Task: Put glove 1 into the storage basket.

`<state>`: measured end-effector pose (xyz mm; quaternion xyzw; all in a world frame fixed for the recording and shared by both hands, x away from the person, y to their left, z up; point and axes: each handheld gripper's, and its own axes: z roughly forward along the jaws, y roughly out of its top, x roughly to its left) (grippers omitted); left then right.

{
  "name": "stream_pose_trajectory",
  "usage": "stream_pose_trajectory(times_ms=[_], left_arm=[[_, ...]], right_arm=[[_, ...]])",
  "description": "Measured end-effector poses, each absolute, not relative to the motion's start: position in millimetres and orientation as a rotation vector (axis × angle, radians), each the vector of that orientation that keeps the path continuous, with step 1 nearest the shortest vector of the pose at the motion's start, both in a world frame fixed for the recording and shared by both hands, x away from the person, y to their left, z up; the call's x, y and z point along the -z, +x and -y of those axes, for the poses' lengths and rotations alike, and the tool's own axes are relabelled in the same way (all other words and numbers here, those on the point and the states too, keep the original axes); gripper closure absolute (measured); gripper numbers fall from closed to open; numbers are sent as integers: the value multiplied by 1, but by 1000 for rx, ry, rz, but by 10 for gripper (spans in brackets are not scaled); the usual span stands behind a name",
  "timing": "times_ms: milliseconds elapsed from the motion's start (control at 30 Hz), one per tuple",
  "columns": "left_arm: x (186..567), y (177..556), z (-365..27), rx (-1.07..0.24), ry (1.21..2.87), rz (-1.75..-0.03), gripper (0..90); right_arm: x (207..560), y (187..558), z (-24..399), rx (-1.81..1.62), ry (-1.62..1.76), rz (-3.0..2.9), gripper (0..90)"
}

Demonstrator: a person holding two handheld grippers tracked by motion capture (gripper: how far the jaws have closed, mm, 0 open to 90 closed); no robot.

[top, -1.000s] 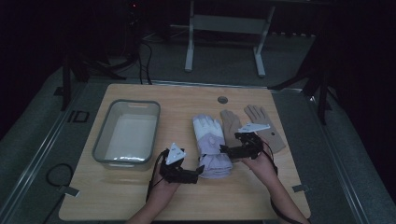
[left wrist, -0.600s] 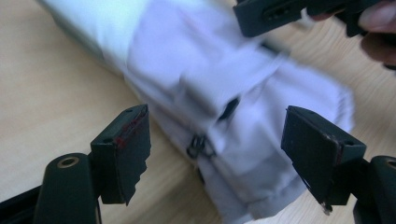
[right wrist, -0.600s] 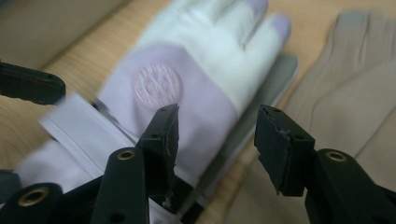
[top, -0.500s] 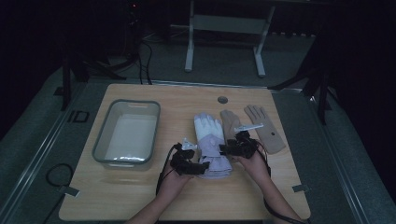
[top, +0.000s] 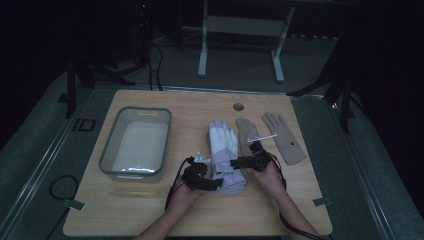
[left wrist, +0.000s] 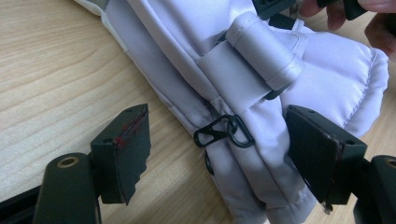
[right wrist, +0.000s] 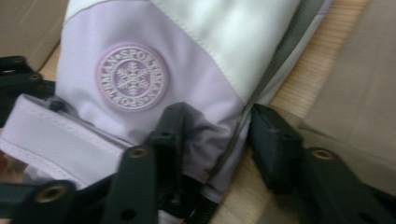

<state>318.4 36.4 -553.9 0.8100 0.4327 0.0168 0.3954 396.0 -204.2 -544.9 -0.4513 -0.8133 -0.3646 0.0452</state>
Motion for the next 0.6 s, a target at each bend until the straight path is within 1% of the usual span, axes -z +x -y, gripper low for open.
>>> stream_pose_trajectory(times_ms=[67, 167, 233, 300, 333, 467, 600], left_arm=[[554, 319, -37, -37, 2055, -1098, 241], [555, 319, -37, -32, 2059, -1101, 243], [553, 320, -37, -7, 2068, -1096, 274], [552, 321, -37, 43, 2075, -1091, 360], [552, 322, -37, 58, 2081, -1089, 377], [550, 324, -38, 111, 2087, -1089, 492], [544, 322, -37, 101, 2117, -1069, 654]], right_arm=[[540, 390, 197, 1097, -1358, 2594, 753], [532, 375, 180, 1051, -1334, 2851, 794], [531, 365, 170, 1029, -1329, 2981, 803], [532, 360, 165, 1021, -1334, 3039, 805], [532, 359, 165, 1026, -1340, 3047, 806], [532, 355, 162, 1030, -1337, 3082, 807], [531, 353, 159, 1032, -1344, 3102, 816]])
